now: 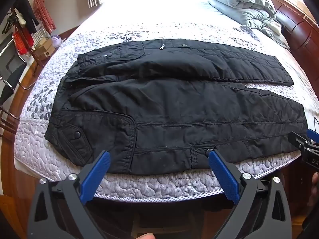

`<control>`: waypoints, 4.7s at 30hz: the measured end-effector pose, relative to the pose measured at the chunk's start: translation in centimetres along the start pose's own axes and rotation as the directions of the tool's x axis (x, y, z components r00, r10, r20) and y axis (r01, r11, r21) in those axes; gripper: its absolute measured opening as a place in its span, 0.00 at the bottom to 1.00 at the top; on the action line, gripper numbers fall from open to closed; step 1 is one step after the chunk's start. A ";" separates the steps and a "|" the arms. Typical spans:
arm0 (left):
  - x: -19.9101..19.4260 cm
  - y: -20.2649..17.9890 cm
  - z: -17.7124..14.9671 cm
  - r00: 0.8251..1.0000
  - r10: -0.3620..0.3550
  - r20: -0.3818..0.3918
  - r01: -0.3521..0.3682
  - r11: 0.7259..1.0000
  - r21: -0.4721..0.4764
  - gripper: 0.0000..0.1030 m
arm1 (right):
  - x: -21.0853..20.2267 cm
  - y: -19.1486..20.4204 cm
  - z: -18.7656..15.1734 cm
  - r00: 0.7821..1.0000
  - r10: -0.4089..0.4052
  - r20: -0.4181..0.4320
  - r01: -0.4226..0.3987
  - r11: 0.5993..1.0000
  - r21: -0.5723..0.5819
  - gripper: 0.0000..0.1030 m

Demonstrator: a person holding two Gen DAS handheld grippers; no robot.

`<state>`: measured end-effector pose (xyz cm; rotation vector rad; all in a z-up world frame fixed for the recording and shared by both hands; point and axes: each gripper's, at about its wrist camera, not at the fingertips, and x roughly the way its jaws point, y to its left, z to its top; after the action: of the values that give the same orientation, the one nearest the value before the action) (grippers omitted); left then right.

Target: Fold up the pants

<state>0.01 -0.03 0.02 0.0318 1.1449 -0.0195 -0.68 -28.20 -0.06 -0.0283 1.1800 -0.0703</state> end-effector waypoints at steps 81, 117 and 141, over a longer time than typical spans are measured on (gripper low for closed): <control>-0.3 0.6 1.0 0.999 0.021 0.049 -0.021 1.000 -0.014 0.97 | -0.6 -0.7 0.4 0.998 0.015 0.053 -0.016 1.000 0.004 0.98; 3.3 10.5 11.2 0.992 -0.098 0.082 0.112 0.975 -0.192 0.97 | 0.2 -7.1 11.3 0.985 0.045 0.165 -0.040 0.999 -0.033 0.98; 21.8 25.7 26.6 0.926 -0.187 -0.329 0.020 0.892 -0.452 0.97 | 25.2 -27.5 35.2 0.972 -0.070 -0.224 0.115 0.974 0.195 0.98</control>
<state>33.99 24.75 -8.43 -0.4526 1.5015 0.1582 40.28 -57.92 -8.26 0.1106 1.3837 -0.2848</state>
